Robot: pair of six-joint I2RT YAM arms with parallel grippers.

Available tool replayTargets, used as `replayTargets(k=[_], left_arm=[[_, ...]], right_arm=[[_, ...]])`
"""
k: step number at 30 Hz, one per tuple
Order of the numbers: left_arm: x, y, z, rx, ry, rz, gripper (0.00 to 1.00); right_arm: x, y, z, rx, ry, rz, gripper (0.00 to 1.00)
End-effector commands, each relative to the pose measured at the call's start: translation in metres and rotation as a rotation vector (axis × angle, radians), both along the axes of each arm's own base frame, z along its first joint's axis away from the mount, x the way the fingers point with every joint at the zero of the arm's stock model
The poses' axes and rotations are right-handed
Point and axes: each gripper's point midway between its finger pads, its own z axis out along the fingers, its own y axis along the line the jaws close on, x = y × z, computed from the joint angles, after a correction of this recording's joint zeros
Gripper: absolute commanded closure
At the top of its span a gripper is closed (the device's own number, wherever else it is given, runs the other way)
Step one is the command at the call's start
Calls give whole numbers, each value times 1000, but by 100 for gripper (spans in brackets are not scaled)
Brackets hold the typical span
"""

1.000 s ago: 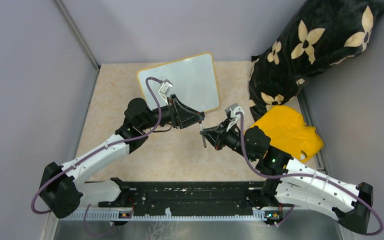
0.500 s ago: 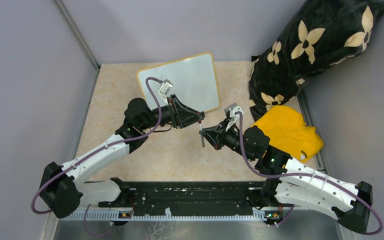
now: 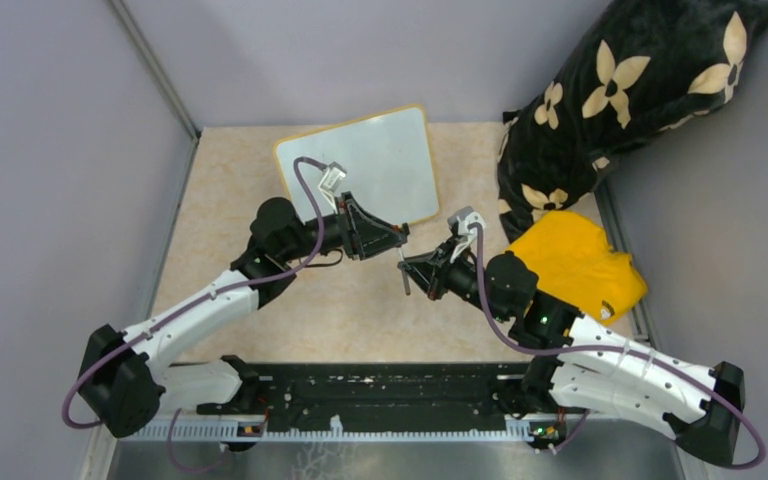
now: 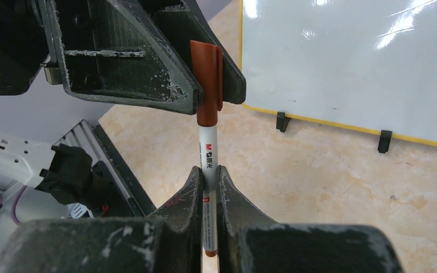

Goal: Write a sentence on the whiteboard
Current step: Open the pen cap.

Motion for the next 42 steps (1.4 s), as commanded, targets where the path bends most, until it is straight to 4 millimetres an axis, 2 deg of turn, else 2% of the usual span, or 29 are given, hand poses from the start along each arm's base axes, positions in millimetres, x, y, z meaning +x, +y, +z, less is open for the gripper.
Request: replayTargets(k=[1,8,10,12,13,15,17,18,19,20,31,34,42], left_arm=[[-5,3,4,-4,-36,-3,63],[-3,6,2,1,-36,25,86],[-3,8,4,-1,-43,34,97],[-4,11,8,-6,-53,46,100],[-4,13,11,-12,-63,55,100],[-6,16,16,-20,-80,70,100],[-7,20,19,-26,-92,81,100],[-8,22,22,-30,-99,88,100],[-10,24,25,-37,-108,91,100],[-11,25,27,-40,-115,93,100],[-33,37,50,-145,-124,57,100],[-40,40,56,-172,-142,37,100],[-49,44,63,-199,-163,21,100]], right_arm=[[0,2,31,64,-53,6,100],[-1,3,32,68,-49,14,100],[-4,5,36,80,-48,28,100],[-4,6,40,91,-43,34,99],[-5,7,42,96,-39,35,90],[-6,9,48,107,-36,46,63],[-8,11,53,118,-28,57,40],[-9,12,55,124,-24,66,25],[-11,14,56,129,-18,78,18],[-12,17,58,136,-12,93,15],[-37,31,88,266,-21,251,14],[-38,31,92,294,-18,257,17],[-38,35,88,319,1,266,36]])
